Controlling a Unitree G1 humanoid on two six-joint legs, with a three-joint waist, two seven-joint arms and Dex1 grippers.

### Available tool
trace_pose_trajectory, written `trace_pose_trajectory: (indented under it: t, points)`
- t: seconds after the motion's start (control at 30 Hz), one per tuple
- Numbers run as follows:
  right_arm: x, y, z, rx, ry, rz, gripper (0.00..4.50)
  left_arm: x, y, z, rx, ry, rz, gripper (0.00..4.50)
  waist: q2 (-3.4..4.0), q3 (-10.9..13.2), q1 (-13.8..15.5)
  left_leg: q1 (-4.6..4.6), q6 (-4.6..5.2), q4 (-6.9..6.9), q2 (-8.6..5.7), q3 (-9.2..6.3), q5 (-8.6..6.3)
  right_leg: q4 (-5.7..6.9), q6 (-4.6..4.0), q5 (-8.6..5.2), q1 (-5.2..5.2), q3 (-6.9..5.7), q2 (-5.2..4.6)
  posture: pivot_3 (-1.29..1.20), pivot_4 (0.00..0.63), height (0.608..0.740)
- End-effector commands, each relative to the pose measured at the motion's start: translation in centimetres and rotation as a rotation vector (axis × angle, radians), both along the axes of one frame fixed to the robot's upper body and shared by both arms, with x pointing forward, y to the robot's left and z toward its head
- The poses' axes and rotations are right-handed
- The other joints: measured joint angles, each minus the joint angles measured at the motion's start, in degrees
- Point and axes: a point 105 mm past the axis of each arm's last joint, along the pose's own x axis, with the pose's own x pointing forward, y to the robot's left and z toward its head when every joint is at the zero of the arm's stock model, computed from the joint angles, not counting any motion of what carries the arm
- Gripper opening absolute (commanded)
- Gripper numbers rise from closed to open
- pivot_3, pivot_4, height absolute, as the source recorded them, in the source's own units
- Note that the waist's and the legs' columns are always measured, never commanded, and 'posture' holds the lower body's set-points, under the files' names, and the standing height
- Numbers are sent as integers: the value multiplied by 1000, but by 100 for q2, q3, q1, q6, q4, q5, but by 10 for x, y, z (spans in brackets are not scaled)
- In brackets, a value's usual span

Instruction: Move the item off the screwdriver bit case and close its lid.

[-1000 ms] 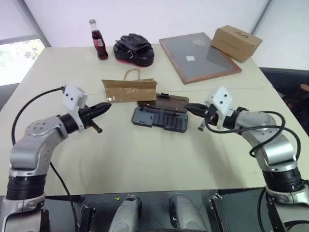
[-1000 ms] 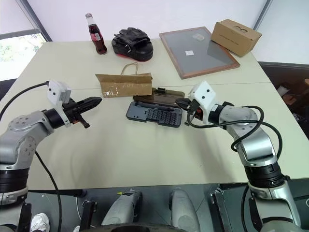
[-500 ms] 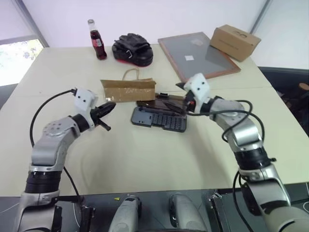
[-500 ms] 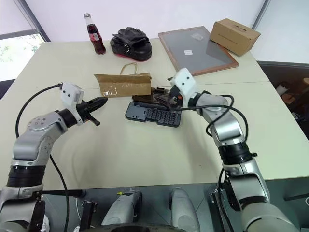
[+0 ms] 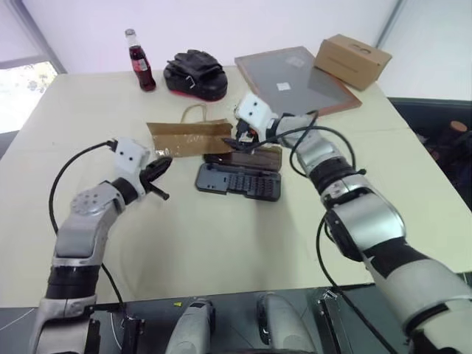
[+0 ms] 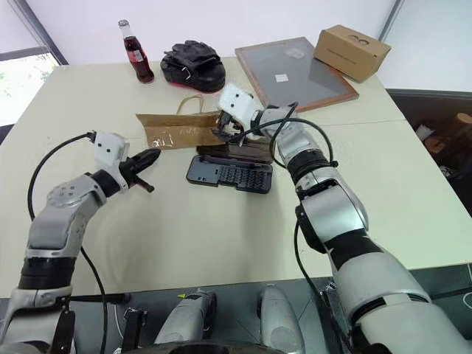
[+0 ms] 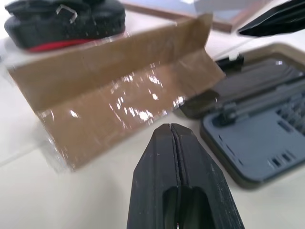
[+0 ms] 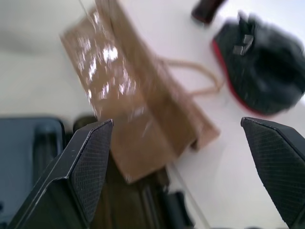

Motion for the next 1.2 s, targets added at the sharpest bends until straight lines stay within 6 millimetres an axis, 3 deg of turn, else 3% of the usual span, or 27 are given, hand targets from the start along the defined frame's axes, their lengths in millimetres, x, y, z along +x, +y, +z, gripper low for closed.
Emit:
trace_pose_trajectory:
  t: [0.03,0.4,0.53,0.83,0.93,1.13,1.17,1.2]
  points:
    - [5,11,22,9,-101,-31,4477,-7,6,18,15,-76,33,0,2,1,-3,0,-1,1,0,0,0,4,0,0,-2,1,1,0,150,740]
    - [7,23,35,87,-137,-63,4477,-12,7,16,15,-82,59,0,3,2,-5,1,-8,8,-3,2,5,33,-2,-1,-11,5,5,0,150,740]
    - [5,17,33,107,-113,-42,4477,-9,8,17,15,-89,64,0,3,2,-6,1,-8,9,-4,2,5,35,-2,-1,-11,5,5,0,150,740]
    - [-17,-4,17,217,-59,36,4477,26,35,52,-4,-181,101,0,2,1,-4,1,-10,20,-8,1,6,53,-2,-1,-11,4,5,0,150,740]
    - [-34,-8,15,241,-55,35,4500,34,39,56,10,-171,59,1196,2,1,-16,2,-10,19,-7,3,6,59,-2,-1,-17,6,5,0,150,740]
    - [-69,-18,26,310,-21,-2,4500,42,49,57,81,-128,-25,4089,1,0,-54,2,-11,22,-4,1,7,69,-2,-1,-21,7,9,0,150,740]
    - [-71,-20,27,319,-18,-17,4500,43,54,58,88,-125,-23,4481,1,0,-59,2,-11,22,-4,-1,7,69,-2,-1,-21,6,11,0,150,740]
    - [-74,-22,28,325,-17,-33,4500,46,59,59,104,-124,-21,4481,1,0,-48,2,-12,23,-4,0,7,69,-2,-1,-21,7,11,0,150,740]
